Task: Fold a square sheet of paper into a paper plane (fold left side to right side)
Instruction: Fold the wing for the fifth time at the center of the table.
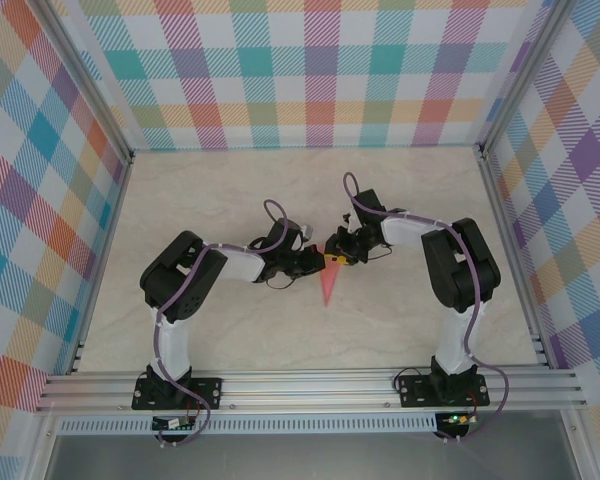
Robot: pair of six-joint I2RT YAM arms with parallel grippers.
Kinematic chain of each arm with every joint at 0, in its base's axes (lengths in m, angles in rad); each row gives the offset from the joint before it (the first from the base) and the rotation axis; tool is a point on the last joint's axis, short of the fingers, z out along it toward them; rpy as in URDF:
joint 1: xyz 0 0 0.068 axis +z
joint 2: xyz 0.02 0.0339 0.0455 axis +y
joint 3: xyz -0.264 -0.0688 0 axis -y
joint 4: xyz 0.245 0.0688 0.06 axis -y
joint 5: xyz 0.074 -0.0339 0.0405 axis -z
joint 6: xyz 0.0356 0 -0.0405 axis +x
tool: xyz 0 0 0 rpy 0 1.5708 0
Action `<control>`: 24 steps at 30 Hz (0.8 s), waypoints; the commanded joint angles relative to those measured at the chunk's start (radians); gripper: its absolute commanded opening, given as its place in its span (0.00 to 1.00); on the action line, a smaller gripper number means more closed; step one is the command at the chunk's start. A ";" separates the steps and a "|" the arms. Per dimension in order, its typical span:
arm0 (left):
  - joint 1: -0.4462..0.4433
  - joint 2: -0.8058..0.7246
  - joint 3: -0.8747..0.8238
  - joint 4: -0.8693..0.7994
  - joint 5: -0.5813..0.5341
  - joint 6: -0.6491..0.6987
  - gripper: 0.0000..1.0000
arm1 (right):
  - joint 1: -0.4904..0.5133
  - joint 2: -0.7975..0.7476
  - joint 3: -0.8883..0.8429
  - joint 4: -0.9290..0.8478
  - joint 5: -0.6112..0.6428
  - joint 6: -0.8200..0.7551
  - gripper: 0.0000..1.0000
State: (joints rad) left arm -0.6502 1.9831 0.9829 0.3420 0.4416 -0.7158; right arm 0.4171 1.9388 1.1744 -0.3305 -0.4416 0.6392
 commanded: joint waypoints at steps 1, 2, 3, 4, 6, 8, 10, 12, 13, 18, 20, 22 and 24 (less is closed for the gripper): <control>-0.012 0.028 0.019 -0.031 0.010 0.022 0.00 | 0.006 -0.001 0.025 -0.049 0.033 -0.025 0.31; -0.012 0.029 0.019 -0.031 0.009 0.022 0.00 | 0.005 -0.001 0.024 -0.048 0.035 -0.027 0.31; -0.012 0.030 0.019 -0.031 0.008 0.022 0.00 | 0.005 0.002 0.024 -0.047 0.036 -0.026 0.31; -0.012 0.032 0.019 -0.032 0.006 0.022 0.00 | 0.005 0.002 0.024 -0.048 0.039 -0.027 0.31; -0.012 0.033 0.020 -0.034 0.003 0.019 0.00 | 0.006 0.008 0.024 -0.051 0.042 -0.027 0.30; -0.012 0.034 0.021 -0.036 -0.001 0.020 0.00 | 0.005 0.008 0.019 -0.052 0.052 -0.029 0.29; -0.011 0.034 0.020 -0.037 -0.001 0.021 0.00 | 0.005 0.009 0.014 -0.057 0.062 -0.033 0.28; -0.012 0.028 0.017 -0.035 0.000 0.018 0.00 | 0.004 0.011 0.002 -0.058 0.070 -0.033 0.27; -0.012 0.023 0.013 -0.033 0.000 0.019 0.00 | 0.005 0.015 -0.004 -0.055 0.072 -0.032 0.27; -0.012 -0.007 0.002 -0.037 -0.007 0.020 0.00 | 0.002 0.031 -0.043 -0.036 0.082 -0.020 0.20; -0.012 -0.016 -0.001 -0.037 -0.007 0.020 0.00 | 0.000 0.031 -0.058 -0.029 0.091 -0.015 0.17; -0.012 -0.031 -0.011 -0.037 -0.009 0.020 0.03 | -0.001 0.032 -0.072 -0.025 0.098 -0.013 0.16; -0.009 -0.055 -0.024 -0.039 -0.015 0.021 0.05 | -0.003 0.035 -0.078 -0.024 0.102 -0.014 0.15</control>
State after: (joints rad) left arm -0.6521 1.9827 0.9840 0.3412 0.4408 -0.7128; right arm 0.4149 1.9404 1.1385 -0.3187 -0.3893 0.6212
